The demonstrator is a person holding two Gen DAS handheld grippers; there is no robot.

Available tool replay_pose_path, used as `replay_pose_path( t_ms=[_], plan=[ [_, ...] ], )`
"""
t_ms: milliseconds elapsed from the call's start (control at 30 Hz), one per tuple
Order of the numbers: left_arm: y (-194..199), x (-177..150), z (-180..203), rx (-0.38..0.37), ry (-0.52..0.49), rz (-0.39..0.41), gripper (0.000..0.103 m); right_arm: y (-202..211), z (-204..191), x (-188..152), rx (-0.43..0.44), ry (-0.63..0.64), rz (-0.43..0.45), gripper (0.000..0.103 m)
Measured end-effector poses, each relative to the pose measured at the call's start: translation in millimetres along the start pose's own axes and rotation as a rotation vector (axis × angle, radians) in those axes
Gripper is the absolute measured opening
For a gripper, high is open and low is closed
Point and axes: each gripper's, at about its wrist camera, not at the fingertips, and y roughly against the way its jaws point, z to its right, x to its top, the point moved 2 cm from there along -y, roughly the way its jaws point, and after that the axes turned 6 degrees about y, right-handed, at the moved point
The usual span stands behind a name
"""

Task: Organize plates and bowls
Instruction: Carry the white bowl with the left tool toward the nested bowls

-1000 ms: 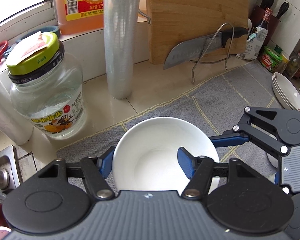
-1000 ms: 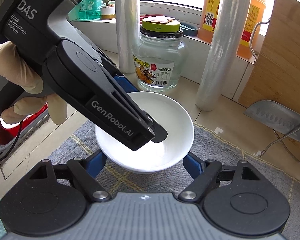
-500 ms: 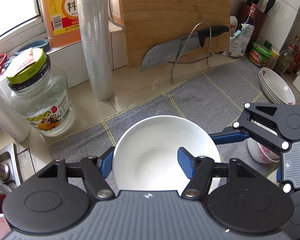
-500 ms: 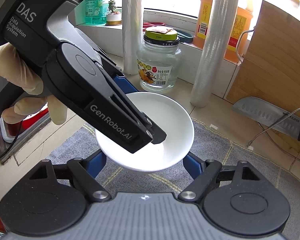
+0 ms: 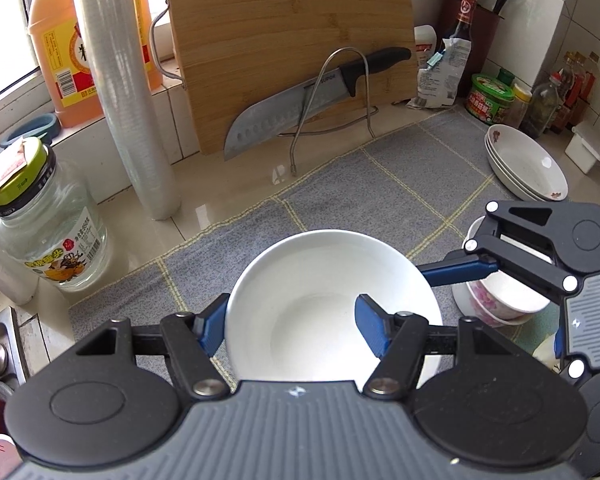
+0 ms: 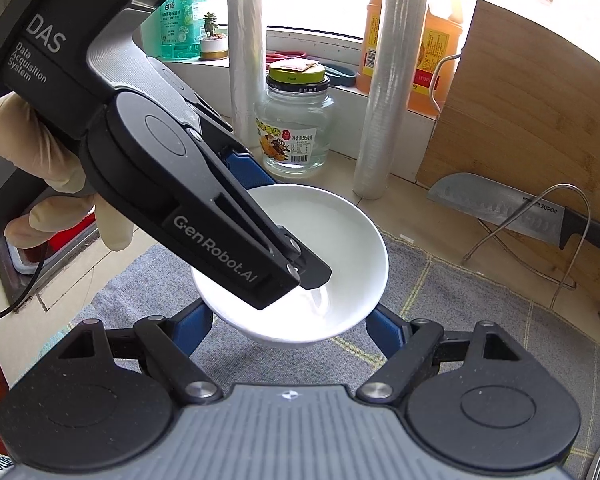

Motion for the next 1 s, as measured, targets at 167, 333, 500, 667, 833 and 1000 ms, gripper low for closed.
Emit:
replay_pose_path(
  t_ms=[167, 333, 500, 667, 833, 1000],
  plan=[
    [-3, 5, 21, -0.023, -0.032, 0.006, 0.065, 15, 11, -13, -0.024, -0.027, 0.0, 0.087],
    [-5, 11, 41, -0.044, -0.06, 0.007, 0.065, 31, 20, -26, -0.051, -0.05, 0.002, 0.087],
    [-6, 19, 63, -0.063, -0.092, 0.018, 0.065, 47, 30, -36, -0.081, -0.083, 0.01, 0.087],
    [-8, 28, 87, -0.09, -0.137, 0.027, 0.065, 65, 38, -45, -0.129, -0.111, 0.016, 0.087],
    [-15, 37, 113, -0.123, -0.191, 0.029, 0.065, 82, 49, -56, -0.182, -0.145, 0.011, 0.087],
    [-24, 43, 137, -0.162, -0.242, 0.019, 0.065, 94, 59, -72, -0.227, -0.19, 0.002, 0.087]
  ],
)
